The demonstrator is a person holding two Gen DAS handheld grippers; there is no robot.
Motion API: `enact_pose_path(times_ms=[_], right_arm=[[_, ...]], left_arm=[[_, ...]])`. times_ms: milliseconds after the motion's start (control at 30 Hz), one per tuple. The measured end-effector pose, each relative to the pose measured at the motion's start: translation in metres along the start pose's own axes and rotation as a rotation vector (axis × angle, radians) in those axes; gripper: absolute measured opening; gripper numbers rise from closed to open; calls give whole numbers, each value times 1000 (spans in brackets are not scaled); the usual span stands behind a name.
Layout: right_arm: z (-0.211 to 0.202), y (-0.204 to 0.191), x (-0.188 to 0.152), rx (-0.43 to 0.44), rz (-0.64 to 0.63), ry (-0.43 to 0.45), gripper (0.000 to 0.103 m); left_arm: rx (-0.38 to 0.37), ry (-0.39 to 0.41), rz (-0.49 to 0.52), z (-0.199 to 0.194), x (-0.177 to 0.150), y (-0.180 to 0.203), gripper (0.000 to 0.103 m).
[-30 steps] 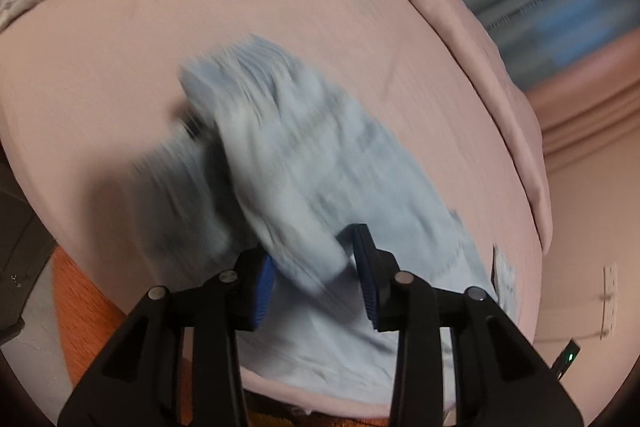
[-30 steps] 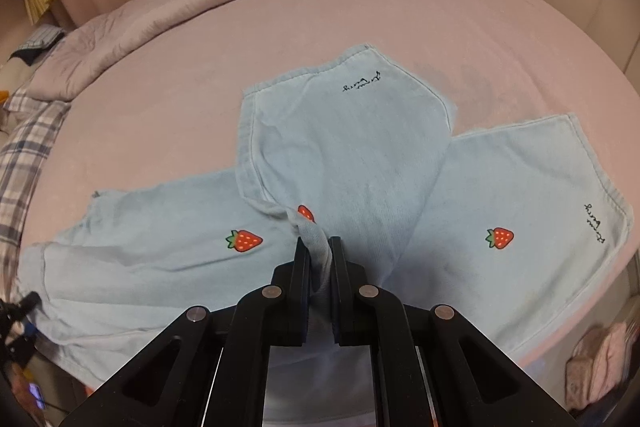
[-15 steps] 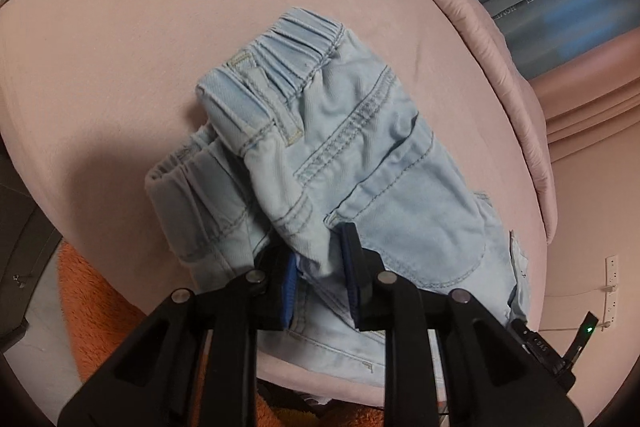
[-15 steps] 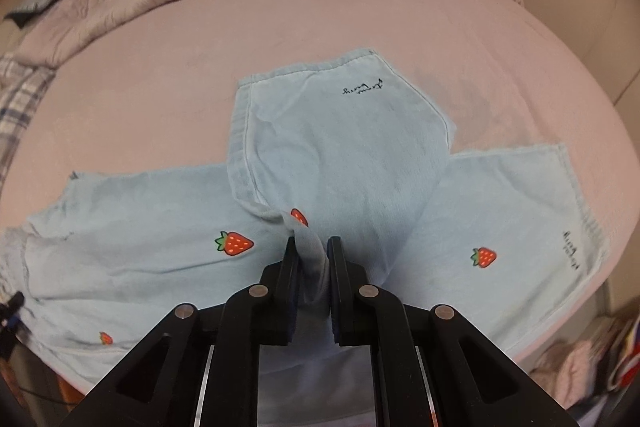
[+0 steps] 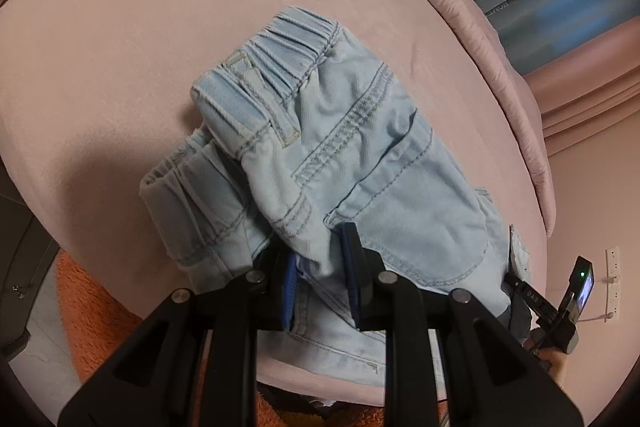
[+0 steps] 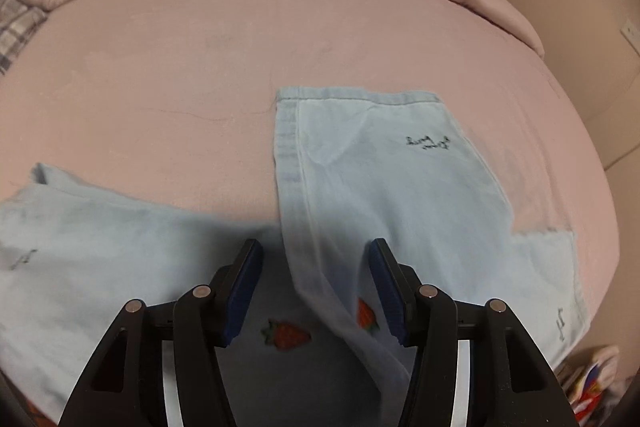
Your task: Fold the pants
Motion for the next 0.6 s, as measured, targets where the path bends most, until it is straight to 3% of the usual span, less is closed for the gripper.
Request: enact_pose_path(times_ms=[67, 133, 233, 433, 533, 600], right_arm=[[1, 3, 2, -2, 10, 19, 50], [4, 11, 4, -30, 20, 15, 7], [-1, 33, 12, -38, 101, 35, 5], [-73, 125, 28, -73, 374, 238, 5], [-105, 169, 5, -64, 535, 291, 5], [-114, 187, -24, -84, 626, 264, 4]], left_arm=[[-3, -1, -3, 0, 0, -1, 23], [-5, -1, -2, 0, 0, -1, 23], [-6, -7, 2, 0, 0, -2, 23], [3, -17, 17, -2, 2, 0, 25], [20, -34, 30, -3, 4, 3, 25], [36, -35, 55, -4, 5, 6, 25]])
Point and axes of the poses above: each gripper's, at about its wrist camera, not at the fingertips, and z roughly the way its jaws point, y to its right, x to its top, the point moved 3 cm from there along z, roughly the way its jaws point, and after that the axes turned 14 degrees about y, right-handed, at the moved point
